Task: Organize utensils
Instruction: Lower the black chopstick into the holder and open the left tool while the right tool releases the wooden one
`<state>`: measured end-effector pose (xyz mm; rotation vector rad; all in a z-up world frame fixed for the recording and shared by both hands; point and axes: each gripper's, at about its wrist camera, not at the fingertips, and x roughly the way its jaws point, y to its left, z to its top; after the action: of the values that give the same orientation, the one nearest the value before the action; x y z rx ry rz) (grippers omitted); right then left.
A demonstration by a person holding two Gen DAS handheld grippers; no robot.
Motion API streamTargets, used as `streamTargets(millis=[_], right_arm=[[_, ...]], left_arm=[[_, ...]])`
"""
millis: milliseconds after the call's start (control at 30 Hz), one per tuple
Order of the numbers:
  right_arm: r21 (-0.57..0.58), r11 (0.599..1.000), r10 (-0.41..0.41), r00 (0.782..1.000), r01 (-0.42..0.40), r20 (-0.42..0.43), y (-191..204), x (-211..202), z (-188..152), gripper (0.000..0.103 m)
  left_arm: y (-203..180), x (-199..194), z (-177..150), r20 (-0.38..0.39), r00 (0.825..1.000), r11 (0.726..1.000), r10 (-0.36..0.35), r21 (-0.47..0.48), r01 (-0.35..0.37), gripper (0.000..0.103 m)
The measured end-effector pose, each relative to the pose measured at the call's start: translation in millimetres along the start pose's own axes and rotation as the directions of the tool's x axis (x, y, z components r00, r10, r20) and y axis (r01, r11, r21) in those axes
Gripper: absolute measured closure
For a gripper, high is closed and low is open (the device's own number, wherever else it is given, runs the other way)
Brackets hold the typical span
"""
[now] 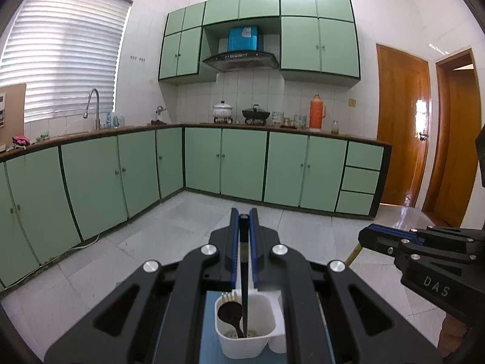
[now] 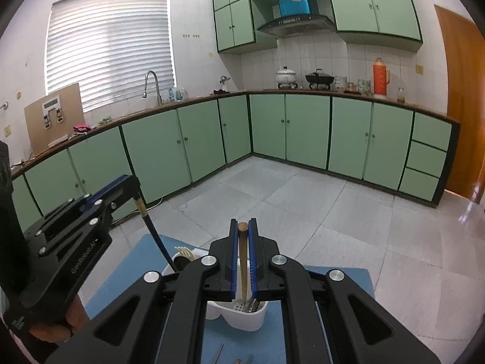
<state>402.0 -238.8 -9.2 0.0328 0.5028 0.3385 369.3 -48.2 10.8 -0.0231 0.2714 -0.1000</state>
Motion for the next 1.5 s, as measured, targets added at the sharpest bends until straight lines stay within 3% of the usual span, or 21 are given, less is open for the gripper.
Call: streamTargets(millis=[567,667,733,833,967,1067,1200,1500], right_arm=[[0.063,0.998,-0.018,0.999,0.020,-0.032,-16,5,-18,0.095],[0.069,0.997,-0.024,0.999,0.027,-0.036,-19,3,-20,0.094],[0.074,0.997,-0.025,0.999,0.027,-0.034,-21,1,-21,0.080],[0.083,0.996,-0.032,0.999,0.033,-0.013,-24,-6,-23,0.059],[0.087,0.995,-0.040,0.999,0.040,0.001,-27,-12,-23,0.054],[0.096,0.994,-0.047,0.998,0.044,0.029,-29,-21,-22,0.043],[0.097,0.994,-0.053,0.996,0.047,0.067,-28,-37,-20,0.038],[0.097,0.993,-0.089,0.983,0.074,0.161,-21,-90,-37,0.006]], left_arm=[[15,12,-25,-0.077,0.997,1.000,0.014,-0.010,-0.015,0.096],[21,9,-25,-0.077,0.997,1.000,0.012,-0.026,-0.014,0.086],[27,4,-25,-0.070,0.997,0.999,0.016,-0.037,-0.019,0.063],[35,-4,-25,-0.052,0.998,0.997,0.017,-0.069,-0.021,0.041],[43,-8,-22,-0.048,0.999,0.995,0.021,-0.098,-0.026,0.036],[46,-15,-18,-0.028,0.999,0.994,0.041,-0.105,-0.043,0.027],[48,-30,-12,0.001,0.999,0.992,0.053,-0.118,-0.052,0.018],[46,-84,-16,0.039,0.997,0.992,0.065,-0.112,-0.061,0.007]])
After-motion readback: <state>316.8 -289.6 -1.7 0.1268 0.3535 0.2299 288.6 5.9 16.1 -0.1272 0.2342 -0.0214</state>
